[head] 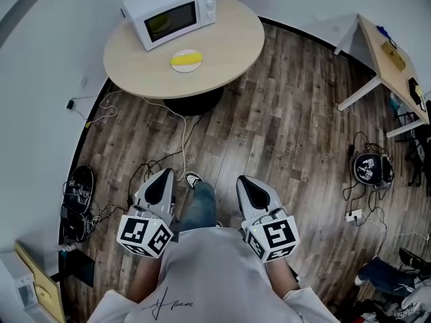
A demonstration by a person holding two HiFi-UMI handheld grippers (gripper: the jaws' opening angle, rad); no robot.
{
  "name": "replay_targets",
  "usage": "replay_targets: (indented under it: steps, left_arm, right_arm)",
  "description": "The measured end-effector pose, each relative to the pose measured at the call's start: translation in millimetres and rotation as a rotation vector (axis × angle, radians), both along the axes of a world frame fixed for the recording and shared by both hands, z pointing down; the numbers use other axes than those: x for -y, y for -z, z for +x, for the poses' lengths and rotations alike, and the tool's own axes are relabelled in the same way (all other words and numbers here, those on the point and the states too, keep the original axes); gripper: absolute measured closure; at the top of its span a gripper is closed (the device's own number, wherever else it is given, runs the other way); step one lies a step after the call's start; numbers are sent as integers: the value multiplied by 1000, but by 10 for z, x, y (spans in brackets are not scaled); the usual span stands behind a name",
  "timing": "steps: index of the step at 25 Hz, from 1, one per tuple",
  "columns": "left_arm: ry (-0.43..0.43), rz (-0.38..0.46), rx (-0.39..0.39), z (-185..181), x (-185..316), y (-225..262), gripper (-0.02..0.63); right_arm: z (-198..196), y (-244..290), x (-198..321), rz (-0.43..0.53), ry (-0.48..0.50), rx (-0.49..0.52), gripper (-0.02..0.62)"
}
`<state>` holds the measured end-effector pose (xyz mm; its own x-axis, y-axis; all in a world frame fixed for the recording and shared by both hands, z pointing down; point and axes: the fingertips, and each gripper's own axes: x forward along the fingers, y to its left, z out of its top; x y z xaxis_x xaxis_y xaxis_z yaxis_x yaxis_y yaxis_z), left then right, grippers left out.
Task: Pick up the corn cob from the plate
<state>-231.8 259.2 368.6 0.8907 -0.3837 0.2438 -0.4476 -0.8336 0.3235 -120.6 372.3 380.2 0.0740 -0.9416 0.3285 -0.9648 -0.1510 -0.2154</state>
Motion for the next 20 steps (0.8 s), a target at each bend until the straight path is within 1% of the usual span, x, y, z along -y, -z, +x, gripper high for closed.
replay_targets:
  steps: [4,8,13,20]
  left_arm:
    - [3,0,16,121,393,-16,615]
    - [-30,14,45,285,698,-28,615]
    - [-56,5,56,471,1098,-36,615]
    - [-96,14,78,762,1658,-53,617]
  right_arm:
    - [135,-24,371,-13,7,2,586]
    - [238,-33,766,-28,18,2,586]
    - [340,0,1263,-36,38,1,586]
    - [533,-3,1855,-65,52,-8,586]
